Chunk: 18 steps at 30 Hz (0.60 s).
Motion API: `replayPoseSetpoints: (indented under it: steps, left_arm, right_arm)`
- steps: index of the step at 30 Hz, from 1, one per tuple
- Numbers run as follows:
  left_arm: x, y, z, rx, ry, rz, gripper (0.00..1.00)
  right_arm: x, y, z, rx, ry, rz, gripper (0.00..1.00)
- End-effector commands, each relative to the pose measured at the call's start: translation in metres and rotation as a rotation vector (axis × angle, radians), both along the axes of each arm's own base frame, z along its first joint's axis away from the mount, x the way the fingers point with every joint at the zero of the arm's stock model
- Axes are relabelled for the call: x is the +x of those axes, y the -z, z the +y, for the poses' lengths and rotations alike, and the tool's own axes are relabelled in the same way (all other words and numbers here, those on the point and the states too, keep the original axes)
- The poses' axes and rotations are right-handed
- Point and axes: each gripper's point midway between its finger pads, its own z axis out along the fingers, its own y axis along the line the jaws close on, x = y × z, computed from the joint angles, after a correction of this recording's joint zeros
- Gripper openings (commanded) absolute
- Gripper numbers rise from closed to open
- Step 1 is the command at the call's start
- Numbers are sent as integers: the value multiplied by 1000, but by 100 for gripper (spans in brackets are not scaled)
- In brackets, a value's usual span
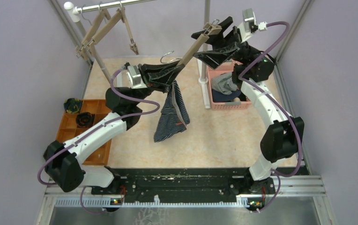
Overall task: Remove the underwear clipped to the hanger
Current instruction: Remove the underwear from the hanger.
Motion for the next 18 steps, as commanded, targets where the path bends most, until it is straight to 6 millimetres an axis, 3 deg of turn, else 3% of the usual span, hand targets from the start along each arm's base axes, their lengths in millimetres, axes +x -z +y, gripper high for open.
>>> replayPoseSetpoints:
  steps: [1,4,7,14,18]
  left_arm:
    - [-14,-13,5,-90,76,-4,0]
    - [-15,-11,2,-104,122,13,0]
    - [-15,-11,1,-119,138,20,0]
    - [-10,-12,-1,-135,164,43,0]
    - [-6,-11,2,-160,181,62,0]
  right_arm:
    - [-7,-16,-2,48,-1,-47,70]
    - [6,-5,2,37,-1,-15,67]
    - [6,-4,3,27,-2,-15,62]
    - [6,-1,3,20,-1,-10,24]
    - [4,-2,3,20,-11,-1,24]
